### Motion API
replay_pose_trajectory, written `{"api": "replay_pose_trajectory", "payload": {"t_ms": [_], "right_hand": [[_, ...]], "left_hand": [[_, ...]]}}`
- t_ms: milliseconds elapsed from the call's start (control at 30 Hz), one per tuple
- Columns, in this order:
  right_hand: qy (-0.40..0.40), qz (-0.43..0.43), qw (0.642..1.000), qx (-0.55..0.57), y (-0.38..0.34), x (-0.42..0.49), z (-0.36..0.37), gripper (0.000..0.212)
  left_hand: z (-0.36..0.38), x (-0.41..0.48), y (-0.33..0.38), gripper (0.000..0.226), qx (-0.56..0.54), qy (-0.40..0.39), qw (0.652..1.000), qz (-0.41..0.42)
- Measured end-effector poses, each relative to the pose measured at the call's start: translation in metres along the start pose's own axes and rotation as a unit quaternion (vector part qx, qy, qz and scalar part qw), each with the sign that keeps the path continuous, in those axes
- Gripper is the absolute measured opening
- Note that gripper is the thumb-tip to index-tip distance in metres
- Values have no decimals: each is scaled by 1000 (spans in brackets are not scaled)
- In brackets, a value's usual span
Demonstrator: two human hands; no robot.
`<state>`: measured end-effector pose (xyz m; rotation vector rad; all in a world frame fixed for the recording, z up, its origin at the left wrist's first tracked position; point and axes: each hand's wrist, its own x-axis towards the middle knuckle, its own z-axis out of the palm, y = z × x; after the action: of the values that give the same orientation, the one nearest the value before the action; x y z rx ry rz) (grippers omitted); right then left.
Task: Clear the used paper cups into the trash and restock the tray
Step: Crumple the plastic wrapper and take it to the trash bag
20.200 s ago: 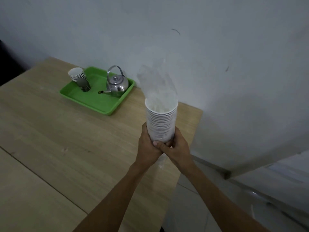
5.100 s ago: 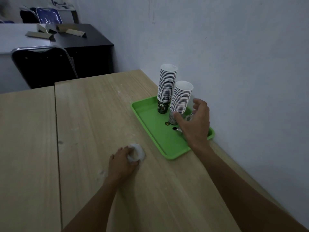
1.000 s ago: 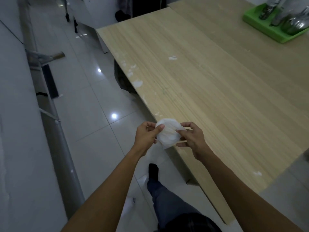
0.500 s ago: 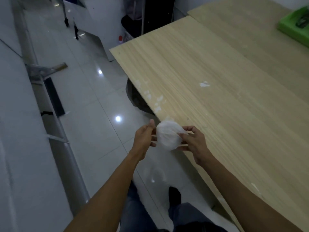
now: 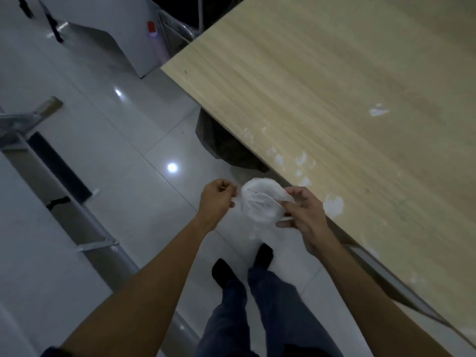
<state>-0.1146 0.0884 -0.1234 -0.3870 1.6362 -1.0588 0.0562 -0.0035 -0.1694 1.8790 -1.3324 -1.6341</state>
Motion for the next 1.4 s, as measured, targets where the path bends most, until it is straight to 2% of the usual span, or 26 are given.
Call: {"api": "replay_pose_trajectory", "payload": {"t_ms": [100,167,233,300,400,500,700,833,933,1033,1200,1400], "right_hand": [[-8,42,999,-11,14,21,19,23],[-18,77,997,-24,28,39,30,19],[-9,101,995,-21,45,64,39,17],[16,115,993,-18,65,93,46,15],[59,122,990,-26,86,128,50,13],[89,101,991,-9,106,163,52,15],[124,96,987,24,128,208,55,19],[135,82,987,33,132,223,58,18],[132,70,989,16,136,233,65,17],[128,72,989,14,139,239,76,15],[137,76,987,29,144,248,95,14],[125,83,986,77,137,265,119,7]], "left_hand": [[-10,31,-2,12,33,-26,999,5],[-12,57,-8,12,63,-37,997,19],[-8,94,-15,13,106,-51,991,57],[1,138,-22,24,181,-70,977,93],[18,199,-29,42,320,-82,929,165],[42,260,-31,36,427,-77,869,237],[72,357,-48,40,579,-52,757,298],[59,371,-45,47,559,-10,774,297],[47,362,-48,41,497,14,809,313],[34,348,-56,37,461,12,823,330],[6,328,-80,14,331,32,886,322],[-11,306,-108,10,165,48,939,297]]}}
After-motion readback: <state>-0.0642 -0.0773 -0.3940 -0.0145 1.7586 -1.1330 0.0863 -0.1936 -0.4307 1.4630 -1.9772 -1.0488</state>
